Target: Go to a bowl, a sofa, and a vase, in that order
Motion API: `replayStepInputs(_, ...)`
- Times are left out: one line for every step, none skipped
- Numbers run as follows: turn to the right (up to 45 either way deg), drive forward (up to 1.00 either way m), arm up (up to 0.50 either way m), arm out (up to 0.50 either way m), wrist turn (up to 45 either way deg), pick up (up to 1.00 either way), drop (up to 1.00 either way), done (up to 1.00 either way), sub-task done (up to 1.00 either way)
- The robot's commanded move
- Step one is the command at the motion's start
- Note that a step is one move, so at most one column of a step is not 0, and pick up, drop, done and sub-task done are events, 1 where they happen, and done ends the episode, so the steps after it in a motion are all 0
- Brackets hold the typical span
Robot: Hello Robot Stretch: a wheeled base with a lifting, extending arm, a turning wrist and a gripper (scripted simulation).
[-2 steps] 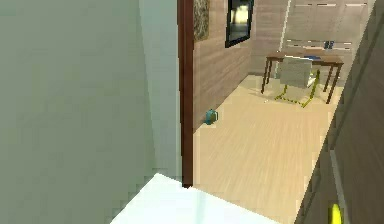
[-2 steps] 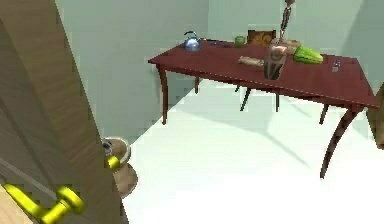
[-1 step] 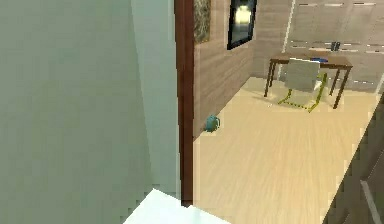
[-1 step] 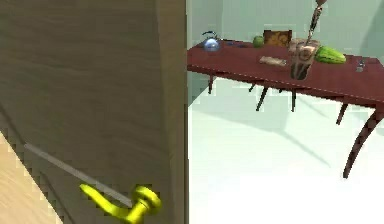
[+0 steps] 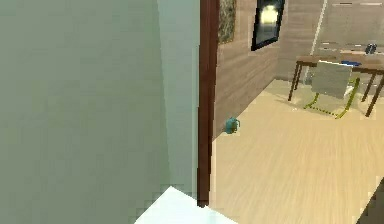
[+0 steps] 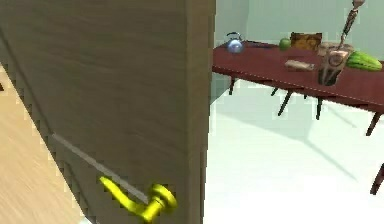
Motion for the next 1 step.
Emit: replayStepInputs(0.0,0.55,0.00,0.00,0.0,0.00,0.00,0.00,0.00)
